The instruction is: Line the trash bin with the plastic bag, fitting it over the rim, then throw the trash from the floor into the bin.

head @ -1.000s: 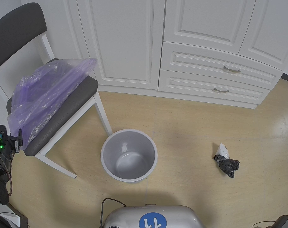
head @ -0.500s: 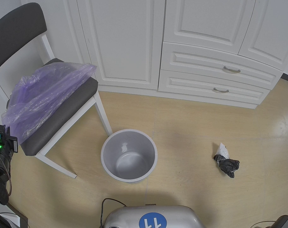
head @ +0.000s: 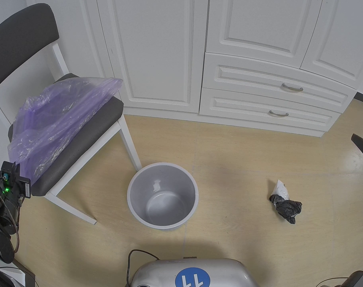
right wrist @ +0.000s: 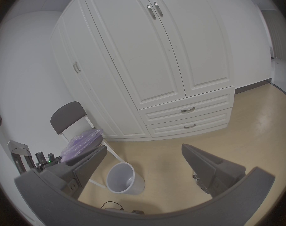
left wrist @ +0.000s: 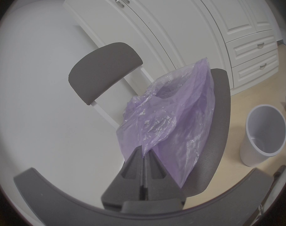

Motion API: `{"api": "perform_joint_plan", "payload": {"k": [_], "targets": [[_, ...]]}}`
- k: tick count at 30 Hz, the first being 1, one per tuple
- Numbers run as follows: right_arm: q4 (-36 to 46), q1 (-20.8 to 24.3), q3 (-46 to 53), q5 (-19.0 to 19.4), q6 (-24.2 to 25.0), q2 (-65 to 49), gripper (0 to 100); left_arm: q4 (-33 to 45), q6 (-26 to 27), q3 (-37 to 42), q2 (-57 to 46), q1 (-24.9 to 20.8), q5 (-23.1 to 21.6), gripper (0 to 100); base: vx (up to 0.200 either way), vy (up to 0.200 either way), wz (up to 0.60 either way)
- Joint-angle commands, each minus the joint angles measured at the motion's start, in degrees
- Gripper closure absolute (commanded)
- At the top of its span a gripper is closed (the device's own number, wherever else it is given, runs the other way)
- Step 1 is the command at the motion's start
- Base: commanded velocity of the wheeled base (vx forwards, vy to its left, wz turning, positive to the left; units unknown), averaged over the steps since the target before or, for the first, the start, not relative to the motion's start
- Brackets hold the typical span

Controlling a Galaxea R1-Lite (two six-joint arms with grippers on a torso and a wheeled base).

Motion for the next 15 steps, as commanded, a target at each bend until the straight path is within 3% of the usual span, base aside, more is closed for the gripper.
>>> {"api": "perform_joint_plan", "payload": {"k": [1, 5, 15], "targets": [[-0.1, -0.1, -0.4, 0.0, 0.1, 0.3, 0, 0.0, 0.0, 0.0, 0.3, -0.9, 0.0, 100, 0.000, 0.000, 0.00], [-0.1, -0.1, -0.6, -0.1, 0.5, 0.2, 0, 0.0, 0.0, 0.4, 0.2, -1.4, 0.0, 100, 0.000, 0.000, 0.00], [0.1, -0.1, -1.9, -0.8, -0.4, -2.8, 0, 0.0, 0.7, 2.3, -6.4, -8.7, 0.1, 100, 0.000, 0.000, 0.00]]}}
